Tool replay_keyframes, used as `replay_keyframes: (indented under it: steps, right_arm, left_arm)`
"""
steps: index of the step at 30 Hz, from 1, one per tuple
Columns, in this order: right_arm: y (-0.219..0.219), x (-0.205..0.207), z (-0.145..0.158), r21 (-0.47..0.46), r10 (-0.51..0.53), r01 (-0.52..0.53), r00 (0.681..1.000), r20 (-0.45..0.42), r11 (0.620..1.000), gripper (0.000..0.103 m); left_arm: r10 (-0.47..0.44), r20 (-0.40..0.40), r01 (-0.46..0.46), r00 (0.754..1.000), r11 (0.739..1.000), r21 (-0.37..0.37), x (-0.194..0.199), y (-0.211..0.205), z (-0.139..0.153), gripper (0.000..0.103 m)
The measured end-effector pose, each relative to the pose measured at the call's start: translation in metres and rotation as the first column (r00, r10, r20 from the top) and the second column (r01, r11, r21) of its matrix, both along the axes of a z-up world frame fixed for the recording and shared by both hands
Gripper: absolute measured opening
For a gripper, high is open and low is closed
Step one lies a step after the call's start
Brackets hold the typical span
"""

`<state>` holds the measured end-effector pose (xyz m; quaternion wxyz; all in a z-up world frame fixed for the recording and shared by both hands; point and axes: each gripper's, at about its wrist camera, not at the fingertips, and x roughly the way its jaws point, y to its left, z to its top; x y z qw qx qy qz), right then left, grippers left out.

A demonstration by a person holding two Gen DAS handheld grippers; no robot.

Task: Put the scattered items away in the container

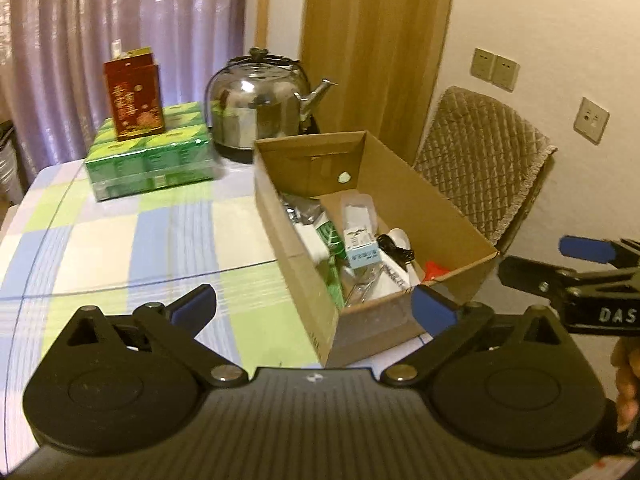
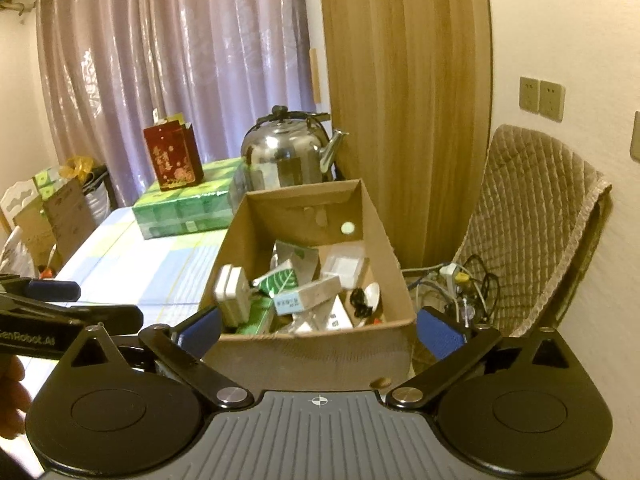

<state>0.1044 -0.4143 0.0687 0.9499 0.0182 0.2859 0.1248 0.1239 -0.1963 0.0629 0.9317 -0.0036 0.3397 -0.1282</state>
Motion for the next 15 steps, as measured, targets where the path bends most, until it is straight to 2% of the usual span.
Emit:
replay_keyframes:
  steps: [4, 8, 15]
  right_arm:
    - [0.0, -0.017, 0.002, 0.013, 0.005, -0.005, 1.0, -0.015, 1.0, 0.101]
    - [0.003, -0.033, 0.002, 0.005, 0.015, -0.014, 1.0, -0.025, 1.0, 0.101]
    - [0.006, -0.058, 0.005, -0.013, 0.015, -0.016, 0.999, -0.034, 1.0, 0.101]
  left_arm:
    - [0.024, -0.025, -0.025, 0.999, 0.999, -0.034, -0.016, 0.008, 0.002, 0.102]
    - [0.055, -0.03, -0.055, 0.998, 0.998, -0.014, -0.034, 0.01, 0.003, 0.102]
    - [0.073, -0.032, -0.074, 0.997, 0.997, -0.031, -0.059, 0.008, 0.01, 0.102]
